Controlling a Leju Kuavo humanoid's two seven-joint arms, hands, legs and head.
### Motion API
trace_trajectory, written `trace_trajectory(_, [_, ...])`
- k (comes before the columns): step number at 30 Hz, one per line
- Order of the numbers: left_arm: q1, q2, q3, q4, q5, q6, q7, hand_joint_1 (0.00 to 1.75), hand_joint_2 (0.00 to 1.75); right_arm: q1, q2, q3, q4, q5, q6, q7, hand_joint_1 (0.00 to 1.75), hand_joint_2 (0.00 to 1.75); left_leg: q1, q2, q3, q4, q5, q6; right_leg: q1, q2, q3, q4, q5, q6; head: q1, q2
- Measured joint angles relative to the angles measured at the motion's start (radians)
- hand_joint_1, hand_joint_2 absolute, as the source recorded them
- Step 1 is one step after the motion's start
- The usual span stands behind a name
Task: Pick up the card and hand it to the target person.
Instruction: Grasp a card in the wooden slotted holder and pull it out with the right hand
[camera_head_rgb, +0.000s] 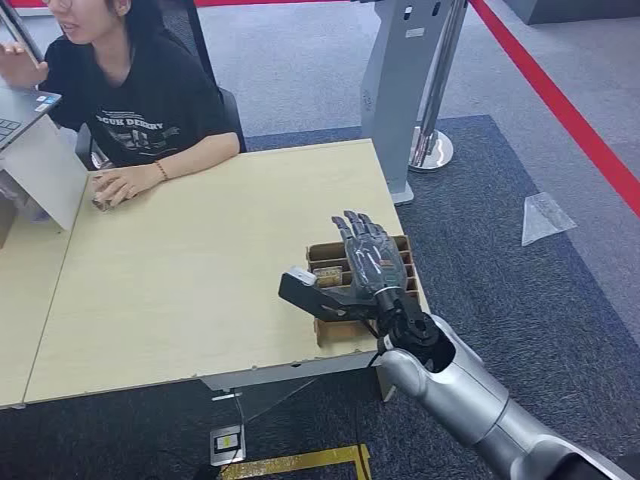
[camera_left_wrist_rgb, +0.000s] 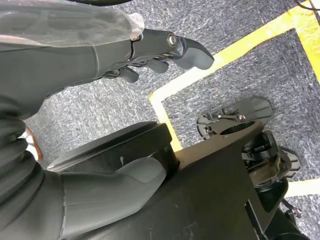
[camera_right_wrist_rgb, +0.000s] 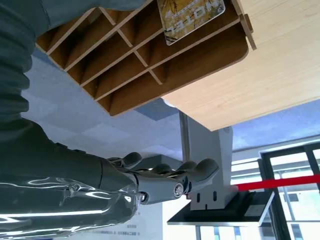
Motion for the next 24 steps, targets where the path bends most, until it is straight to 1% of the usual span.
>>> trace_trajectory(3, [0.000, 0.000, 0.000, 0.000, 0.000, 0.000, 0.000, 0.00, 1.75, 0.000, 0.000, 0.000, 0.000, 0.000, 0.000, 0.000, 0.02, 1.75, 0.000, 0.000, 0.000, 0.000, 0.000, 0.000, 0.000, 0.000, 0.000, 0.000, 0.000, 0.000, 0.000, 0.000])
trace_trajectory(5, [0.000, 0.000, 0.000, 0.000, 0.000, 0.000, 0.000, 0.00, 1.75, 0.000, 0.000, 0.000, 0.000, 0.000, 0.001, 0.000, 0.04, 1.75, 0.000, 0.000, 0.000, 0.000, 0.000, 0.000, 0.000, 0.000, 0.000, 0.000, 0.000, 0.000, 0.000, 0.000])
trace_trajectory(8, [0.000, 0.000, 0.000, 0.000, -0.002, -0.001, 0.000, 0.00, 1.75, -0.001, 0.000, 0.000, 0.004, 0.000, 0.007, 0.000, 0.19, 1.75, 0.000, 0.000, 0.000, 0.000, 0.000, 0.000, 0.000, 0.000, 0.000, 0.000, 0.000, 0.000, 0.000, 0.000])
trace_trajectory(9, [0.000, 0.000, 0.000, 0.000, -0.002, -0.002, 0.000, 0.00, 1.75, -0.001, 0.000, 0.000, 0.006, 0.000, 0.009, 0.000, 0.27, 1.75, 0.000, 0.000, 0.000, 0.000, 0.000, 0.000, 0.000, 0.000, 0.000, 0.000, 0.000, 0.000, 0.000, 0.000])
trace_trajectory(11, [-0.001, 0.000, 0.000, 0.000, -0.003, -0.002, 0.000, 0.00, 1.75, -0.003, 0.001, 0.001, 0.013, 0.000, 0.011, 0.000, 0.37, 1.75, 0.000, 0.000, 0.000, 0.000, 0.000, 0.000, 0.000, 0.000, 0.000, 0.000, 0.000, 0.000, 0.000, 0.000])
trace_trajectory(12, [-0.001, 0.000, 0.000, 0.000, -0.003, -0.002, 0.000, 0.00, 1.75, -0.005, 0.002, 0.002, 0.018, 0.000, 0.011, -0.001, 0.48, 1.75, 0.000, 0.000, 0.000, 0.000, 0.000, 0.000, 0.000, 0.000, 0.000, 0.000, 0.000, 0.000, 0.000, 0.000])
trace_trajectory(14, [-0.002, 0.000, 0.000, 0.000, -0.003, -0.002, 0.000, 0.00, 1.75, -0.010, 0.005, 0.003, 0.028, -0.002, 0.010, -0.004, 0.58, 1.75, 0.000, 0.000, 0.000, 0.000, 0.000, 0.000, 0.000, 0.000, 0.000, 0.000, 0.000, 0.000, 0.000, 0.000])
trace_trajectory(15, [-0.003, -0.001, 0.000, 0.000, -0.003, -0.002, 0.000, 0.00, 1.75, -0.014, 0.007, 0.004, 0.035, -0.003, 0.010, -0.005, 0.60, 1.75, 0.000, 0.000, 0.000, 0.000, 0.000, 0.000, 0.000, 0.000, 0.000, 0.000, 0.000, 0.000, 0.000, 0.000])
trace_trajectory(17, [-0.004, -0.001, 0.000, 0.000, -0.003, -0.002, 0.000, 0.00, 1.75, -0.020, 0.010, 0.006, 0.048, -0.006, 0.007, -0.006, 0.57, 1.75, 0.000, 0.000, 0.000, 0.000, 0.000, 0.000, 0.000, 0.000, 0.000, 0.000, 0.000, 0.000, 0.000, 0.000])
trace_trajectory(24, [-0.004, -0.002, 0.000, 0.000, -0.002, -0.002, 0.003, 0.00, 1.75, -0.025, 0.019, 0.008, 0.080, -0.008, 0.005, -0.007, 0.57, 1.75, 0.000, 0.000, 0.000, 0.000, 0.000, 0.000, 0.000, 0.000, 0.000, 0.000, 0.000, 0.000, 0.000, 0.000])
